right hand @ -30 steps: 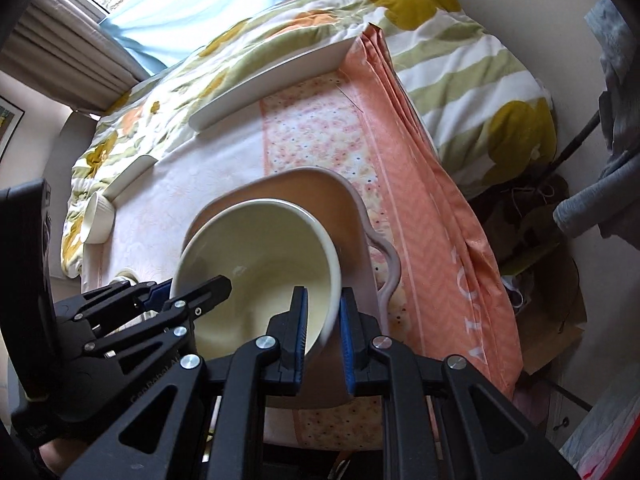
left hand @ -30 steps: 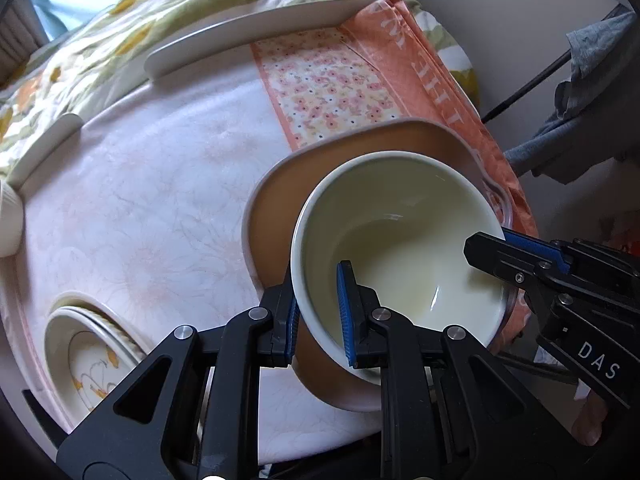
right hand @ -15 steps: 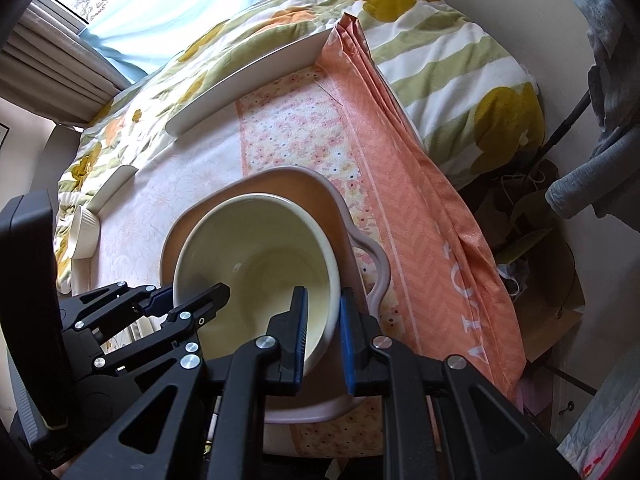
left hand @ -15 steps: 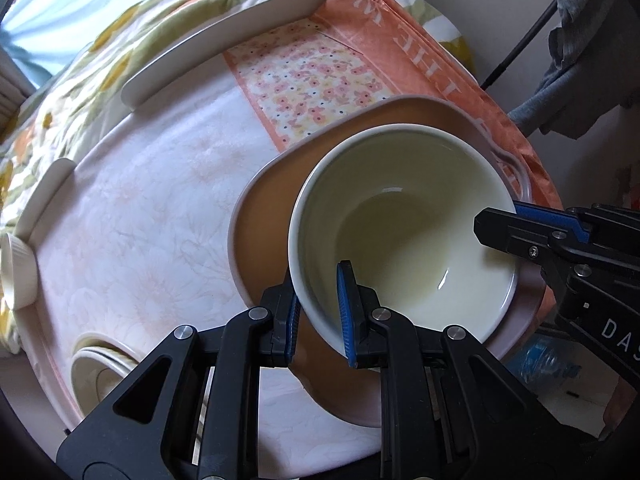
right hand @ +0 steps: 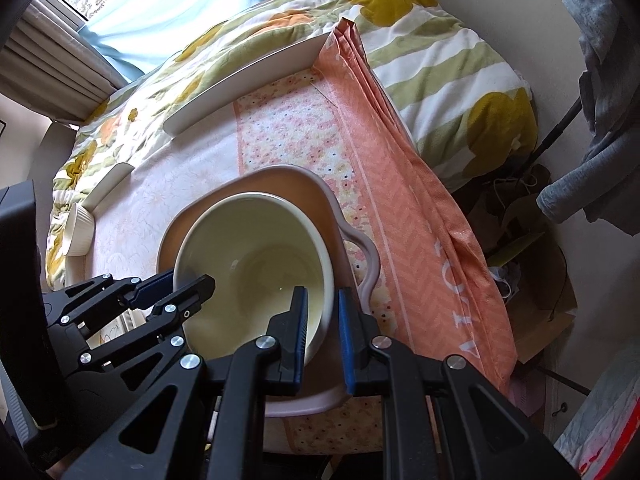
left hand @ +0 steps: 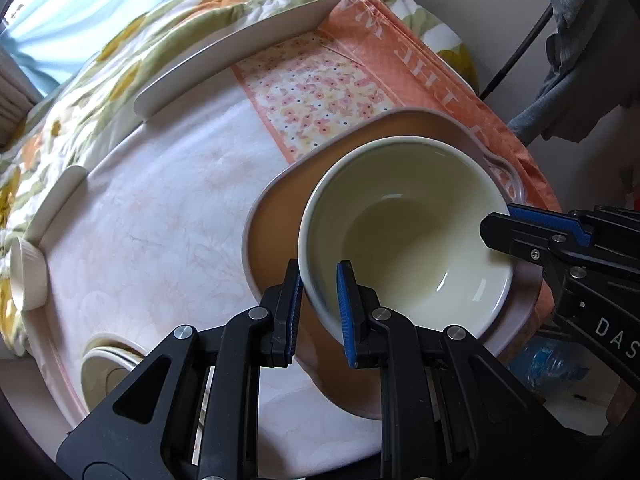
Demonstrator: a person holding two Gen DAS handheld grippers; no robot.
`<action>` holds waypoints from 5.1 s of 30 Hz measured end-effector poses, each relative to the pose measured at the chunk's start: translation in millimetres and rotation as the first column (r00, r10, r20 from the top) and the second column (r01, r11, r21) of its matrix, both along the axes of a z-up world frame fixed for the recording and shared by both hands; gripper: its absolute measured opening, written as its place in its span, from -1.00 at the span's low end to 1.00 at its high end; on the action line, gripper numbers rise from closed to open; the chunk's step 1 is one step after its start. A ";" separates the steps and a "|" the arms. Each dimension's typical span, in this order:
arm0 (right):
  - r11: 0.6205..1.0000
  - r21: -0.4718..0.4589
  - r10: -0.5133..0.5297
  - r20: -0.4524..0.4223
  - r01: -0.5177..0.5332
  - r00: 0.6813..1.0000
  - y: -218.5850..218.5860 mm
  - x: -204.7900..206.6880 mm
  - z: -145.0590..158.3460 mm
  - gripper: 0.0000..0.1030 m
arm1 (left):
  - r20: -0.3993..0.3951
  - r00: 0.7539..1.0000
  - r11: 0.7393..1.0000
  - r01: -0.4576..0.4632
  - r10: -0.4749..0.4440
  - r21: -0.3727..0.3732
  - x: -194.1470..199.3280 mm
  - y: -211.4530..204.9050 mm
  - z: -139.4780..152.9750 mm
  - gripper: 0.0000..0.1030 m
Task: Organize plates and bowls
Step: 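Lower the cream bowl into the pink basin and open both grippers, then grasp the rim of the small white bowl with both grippers, then lift the small white bowl with both grippers and carry it over the cream bowl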
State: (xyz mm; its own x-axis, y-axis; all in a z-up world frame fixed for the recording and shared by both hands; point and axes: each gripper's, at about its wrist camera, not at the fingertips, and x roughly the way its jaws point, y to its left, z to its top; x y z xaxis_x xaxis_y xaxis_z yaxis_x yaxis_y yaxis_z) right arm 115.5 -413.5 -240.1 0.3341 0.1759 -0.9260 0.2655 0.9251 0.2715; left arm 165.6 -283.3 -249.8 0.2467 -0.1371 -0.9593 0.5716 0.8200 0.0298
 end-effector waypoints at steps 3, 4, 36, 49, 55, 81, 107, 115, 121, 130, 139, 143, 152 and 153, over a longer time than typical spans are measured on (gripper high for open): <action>1.000 -0.007 0.003 0.011 -0.003 1.000 -0.6 -1.9 5.6 -0.73 | 0.005 1.000 1.000 -0.016 0.016 -0.018 -0.2 2.3 8.3 -0.70; 1.000 -0.017 0.010 0.018 -0.010 1.000 -0.1 -2.4 9.1 -0.73 | 0.013 1.000 0.999 -0.020 0.020 -0.026 -0.2 3.2 13.2 -0.70; 0.856 -0.201 0.518 0.321 -0.477 0.793 121.7 22.7 90.3 0.89 | 0.203 0.698 0.723 -0.630 0.687 -0.283 -65.6 220.0 116.5 0.73; 0.737 -0.164 0.668 0.326 -0.655 0.669 266.5 131.8 124.0 0.89 | 0.093 0.456 0.450 -0.790 0.885 -0.416 -5.6 395.6 103.3 0.73; 0.677 -0.104 0.732 0.200 -0.728 0.652 350.9 215.5 87.8 0.89 | -0.106 0.387 0.300 -0.836 0.916 -0.460 68.3 463.7 40.7 0.73; 0.629 0.089 0.776 -0.006 -0.773 0.631 451.1 285.2 -53.9 -0.71 | -0.247 0.428 0.309 -0.861 0.870 -0.404 155.6 494.2 -51.7 -0.63; 0.697 0.063 0.691 0.208 -0.714 0.692 347.3 180.9 74.9 -0.72 | -0.027 0.555 0.472 -0.731 0.831 -0.494 51.8 389.0 101.0 -0.63; 0.779 0.014 0.604 0.250 -0.627 0.757 251.2 117.6 108.6 -0.72 | 0.002 0.662 0.569 -0.642 0.749 -0.513 3.7 290.6 127.6 -0.63; 0.844 0.002 0.517 0.256 -0.536 0.817 173.4 76.3 115.2 -0.72 | 0.004 0.749 0.638 -0.563 0.663 -0.525 -21.4 212.6 132.3 -0.63; 0.938 -0.029 0.344 0.224 -0.346 0.912 79.3 24.7 104.3 -0.72 | -0.059 0.875 0.742 -0.442 0.481 -0.504 -32.3 117.5 109.5 -0.63; 0.976 -0.057 0.218 0.138 -0.212 0.966 34.4 2.9 65.8 -0.73 | -0.152 0.930 0.843 -0.367 0.334 -0.394 -30.2 57.5 61.1 -0.63; 0.985 -0.031 0.175 0.105 -0.172 0.979 16.9 -2.0 44.2 -0.73 | -0.154 0.940 0.878 -0.340 0.305 -0.338 -27.4 41.8 45.0 -0.63; 0.989 -0.031 0.144 0.084 -0.142 0.986 14.5 -2.3 18.9 -0.73 | -0.111 0.958 0.934 -0.284 0.266 -0.214 -22.5 24.2 25.5 -0.63; 0.990 -0.032 0.143 0.081 -0.140 0.986 14.1 -2.1 17.3 -0.73 | -0.109 0.959 0.937 -0.281 0.263 -0.208 -22.8 22.9 24.7 -0.63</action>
